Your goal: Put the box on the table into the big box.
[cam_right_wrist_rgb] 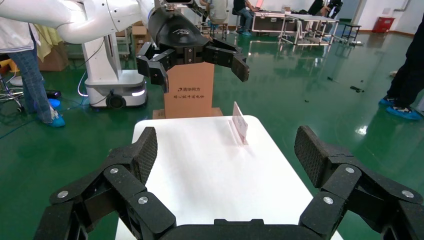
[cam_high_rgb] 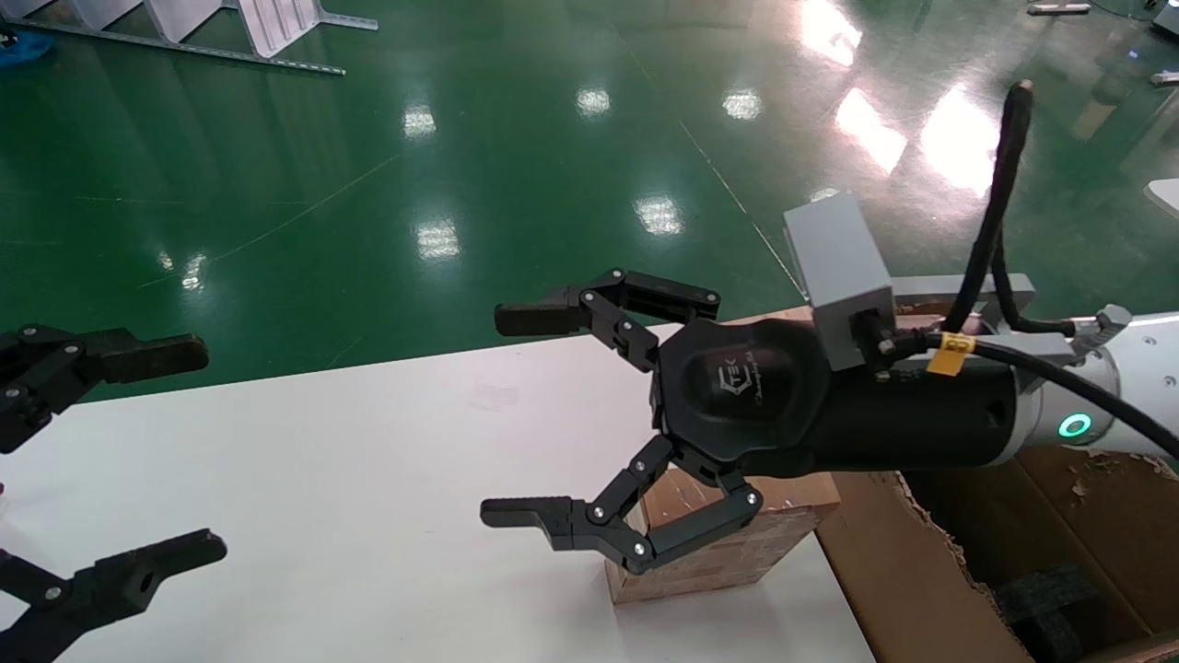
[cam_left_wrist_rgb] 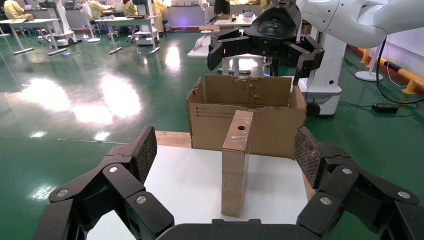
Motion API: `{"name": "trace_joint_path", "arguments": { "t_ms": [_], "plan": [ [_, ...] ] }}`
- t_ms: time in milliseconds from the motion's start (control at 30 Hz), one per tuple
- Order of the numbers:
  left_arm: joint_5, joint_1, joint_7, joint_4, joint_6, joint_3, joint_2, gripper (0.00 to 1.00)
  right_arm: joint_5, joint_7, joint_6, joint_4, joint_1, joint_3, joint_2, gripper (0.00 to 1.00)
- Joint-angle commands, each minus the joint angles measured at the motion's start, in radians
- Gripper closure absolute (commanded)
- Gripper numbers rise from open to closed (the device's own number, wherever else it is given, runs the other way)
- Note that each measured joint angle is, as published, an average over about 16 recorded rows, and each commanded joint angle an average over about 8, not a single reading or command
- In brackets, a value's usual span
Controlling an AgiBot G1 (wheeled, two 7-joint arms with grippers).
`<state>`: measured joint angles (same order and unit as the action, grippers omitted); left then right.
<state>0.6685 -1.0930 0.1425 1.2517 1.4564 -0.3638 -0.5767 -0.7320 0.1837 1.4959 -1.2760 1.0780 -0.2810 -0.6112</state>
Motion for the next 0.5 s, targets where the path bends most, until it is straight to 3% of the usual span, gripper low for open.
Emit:
{"name": "trace_joint_path", "arguments": {
  "t_ms": [33, 500],
  "plan": [
    [0.0, 0.0, 0.0, 0.0, 0.0, 0.0, 0.0, 0.0, 0.0, 0.0, 0.0, 0.0, 0.0, 0.0, 0.0, 0.0],
    [0.0, 0.0, 0.0, 0.0, 0.0, 0.0, 0.0, 0.0, -0.003, 0.0, 0.001, -0.002, -0.001, -0.001, 0.001, 0.0]
  ]
}}
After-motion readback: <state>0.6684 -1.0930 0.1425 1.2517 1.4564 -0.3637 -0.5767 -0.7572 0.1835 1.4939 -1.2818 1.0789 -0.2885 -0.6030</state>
